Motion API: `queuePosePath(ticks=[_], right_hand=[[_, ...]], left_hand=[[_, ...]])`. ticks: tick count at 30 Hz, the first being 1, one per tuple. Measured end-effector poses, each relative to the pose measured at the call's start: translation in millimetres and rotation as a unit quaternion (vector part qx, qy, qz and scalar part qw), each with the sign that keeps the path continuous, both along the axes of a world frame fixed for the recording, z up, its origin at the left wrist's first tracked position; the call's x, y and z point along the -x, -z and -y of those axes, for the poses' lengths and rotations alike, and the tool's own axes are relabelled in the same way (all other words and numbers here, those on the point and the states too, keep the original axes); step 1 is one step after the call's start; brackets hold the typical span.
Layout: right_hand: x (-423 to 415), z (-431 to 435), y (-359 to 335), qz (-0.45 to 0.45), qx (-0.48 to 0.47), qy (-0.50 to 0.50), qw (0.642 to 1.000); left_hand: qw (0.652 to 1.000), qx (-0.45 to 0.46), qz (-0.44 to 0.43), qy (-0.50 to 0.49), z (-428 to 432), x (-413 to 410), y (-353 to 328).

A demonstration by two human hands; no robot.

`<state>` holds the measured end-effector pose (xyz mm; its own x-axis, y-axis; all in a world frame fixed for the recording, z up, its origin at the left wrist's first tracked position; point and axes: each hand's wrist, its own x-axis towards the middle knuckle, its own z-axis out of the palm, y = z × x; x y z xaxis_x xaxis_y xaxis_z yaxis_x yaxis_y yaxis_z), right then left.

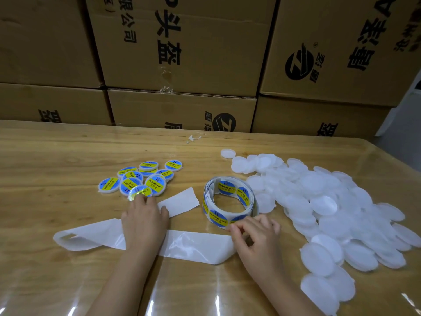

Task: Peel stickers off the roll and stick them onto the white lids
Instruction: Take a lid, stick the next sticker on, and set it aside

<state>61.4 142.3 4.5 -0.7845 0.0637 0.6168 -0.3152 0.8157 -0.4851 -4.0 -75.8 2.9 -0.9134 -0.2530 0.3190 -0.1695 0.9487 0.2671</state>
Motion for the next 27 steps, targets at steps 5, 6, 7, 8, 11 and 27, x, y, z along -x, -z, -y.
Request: queuePosePath(ticks=[5,6,7,8,11,27], right_hand=[[0.5,-0.6,1.3,-0.009,-0.002,0.004,1.0],[0.8,-0.5,1.3,-0.01,0.001,0.004,1.0],[0.9,-0.3,0.9,-0.013,0.009,0.004,1.0],[0.9,-0.4,0.0,-0.018,0.021,0.002,1.0],[2.8,-3.9,-2.8,-0.052,0.067,0.013,0.996],[21.8,-32.0,2.5,0.224,0.04,0.217,0.949]], left_hand=[[1.0,0.003,0.007,0.007,2.3,4.0,8.8],[1.0,0.001,0.004,0.005,3.0,4.7,10.0],[1.0,-0.001,0.001,0.005,3.8,5.1,10.9],[1.0,-0.003,0.0,0.005,4.2,5.2,11.6],[1.0,-0.016,-0.003,0.012,4.1,5.1,11.4],[0.86,-0.214,-0.21,0.412,-76.2,-44.3,-22.2]])
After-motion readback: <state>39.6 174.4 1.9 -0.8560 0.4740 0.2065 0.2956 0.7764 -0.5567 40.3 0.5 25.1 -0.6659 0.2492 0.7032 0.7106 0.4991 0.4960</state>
